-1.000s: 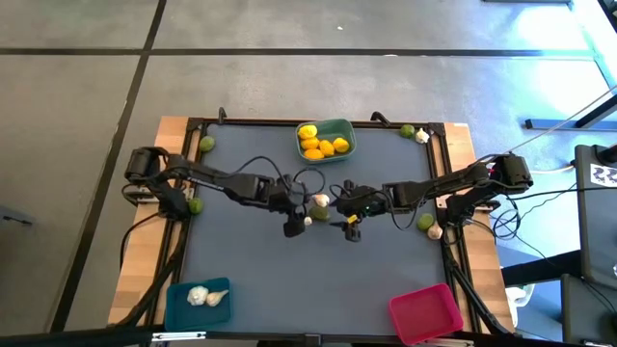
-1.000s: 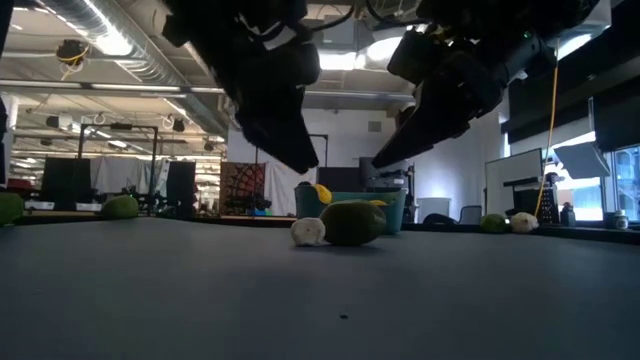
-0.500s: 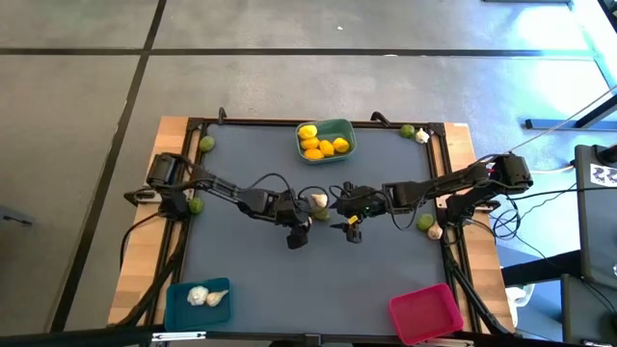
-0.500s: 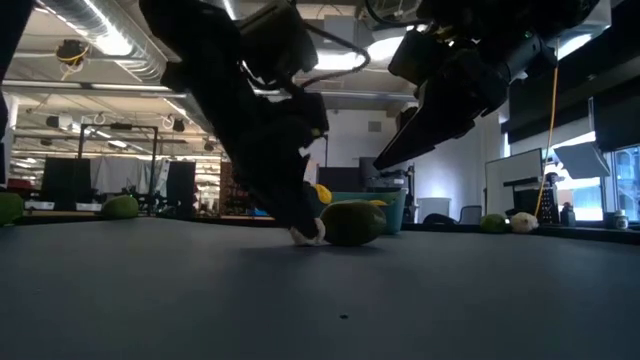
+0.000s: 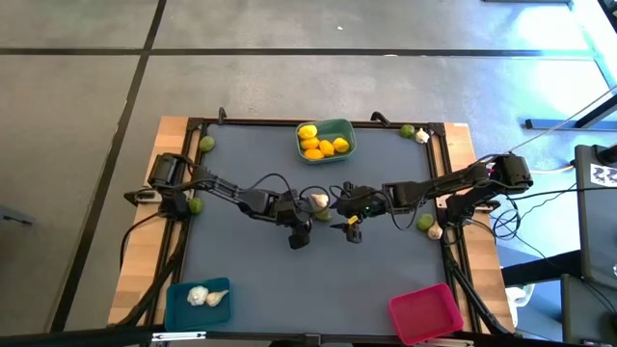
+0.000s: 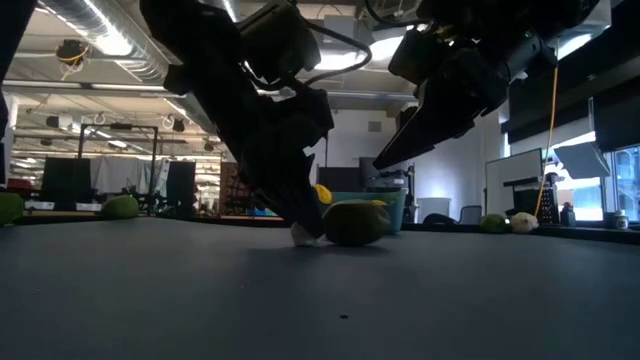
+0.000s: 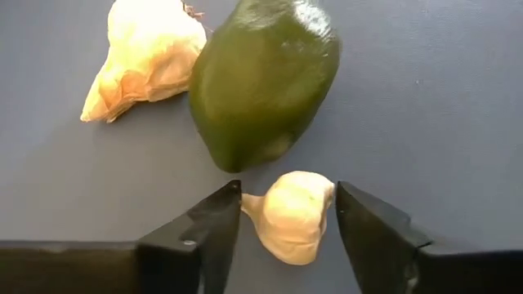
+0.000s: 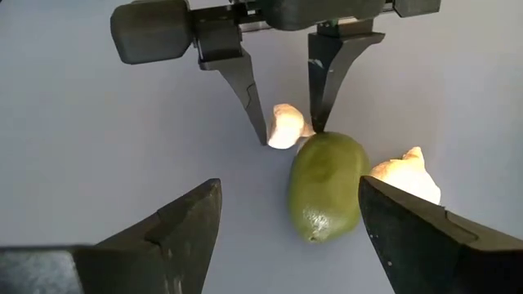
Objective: Sort produce into baskets
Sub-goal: Put the white garlic into the blue bin
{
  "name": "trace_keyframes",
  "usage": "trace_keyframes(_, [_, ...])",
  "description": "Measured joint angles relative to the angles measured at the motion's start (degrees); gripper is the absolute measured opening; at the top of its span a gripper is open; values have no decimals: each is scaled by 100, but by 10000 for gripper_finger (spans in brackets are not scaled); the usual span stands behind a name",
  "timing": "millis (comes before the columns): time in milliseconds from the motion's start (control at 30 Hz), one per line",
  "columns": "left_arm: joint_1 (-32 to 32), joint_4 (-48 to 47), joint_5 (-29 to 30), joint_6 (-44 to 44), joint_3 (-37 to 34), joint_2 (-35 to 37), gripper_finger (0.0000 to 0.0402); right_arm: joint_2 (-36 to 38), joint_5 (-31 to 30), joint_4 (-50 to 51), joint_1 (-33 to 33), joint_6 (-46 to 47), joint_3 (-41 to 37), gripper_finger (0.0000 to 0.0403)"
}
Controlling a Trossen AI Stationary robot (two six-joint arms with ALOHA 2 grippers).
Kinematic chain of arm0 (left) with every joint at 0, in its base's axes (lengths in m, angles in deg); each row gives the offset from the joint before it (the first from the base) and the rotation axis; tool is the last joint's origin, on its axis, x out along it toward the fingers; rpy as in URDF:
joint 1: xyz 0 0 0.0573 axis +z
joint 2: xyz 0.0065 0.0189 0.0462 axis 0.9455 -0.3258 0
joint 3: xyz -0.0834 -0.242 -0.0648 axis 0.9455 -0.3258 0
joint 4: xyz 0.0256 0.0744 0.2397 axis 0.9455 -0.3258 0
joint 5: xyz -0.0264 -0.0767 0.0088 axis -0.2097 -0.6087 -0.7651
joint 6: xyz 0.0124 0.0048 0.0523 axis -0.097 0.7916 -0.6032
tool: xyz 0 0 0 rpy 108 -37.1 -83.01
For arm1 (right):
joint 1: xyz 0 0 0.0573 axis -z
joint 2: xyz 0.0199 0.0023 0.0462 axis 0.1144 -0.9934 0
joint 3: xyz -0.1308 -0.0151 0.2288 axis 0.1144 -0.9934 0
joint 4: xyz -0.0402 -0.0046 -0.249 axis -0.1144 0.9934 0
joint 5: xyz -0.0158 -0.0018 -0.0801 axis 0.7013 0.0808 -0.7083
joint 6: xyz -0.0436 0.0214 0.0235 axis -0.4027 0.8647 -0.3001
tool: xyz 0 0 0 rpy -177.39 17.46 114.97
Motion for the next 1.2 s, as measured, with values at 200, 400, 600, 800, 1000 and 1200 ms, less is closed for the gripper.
trace_keyframes(200, [11,-2,0,2,0,2,123,0,0,6,0,-2,0,287])
trace_keyframes(400, [39,-66,-4,-67,4,7,86,0,0,6,0,-2,0,287])
trace_keyframes(600, [28,-155,-2,-65,9,46,87,0,0,9,0,-2,0,287])
trace_keyframes(800, [-54,-582,-7,76,7,287,87,0,-2,80,0,-2,0,287])
trace_keyframes(1000, [-253,-1172,-8,411,7,738,89,0,-2,71,0,-1,0,287])
trace_keyframes(1200, [-518,-1729,-11,803,7,1279,89,0,-2,74,0,2,0,287])
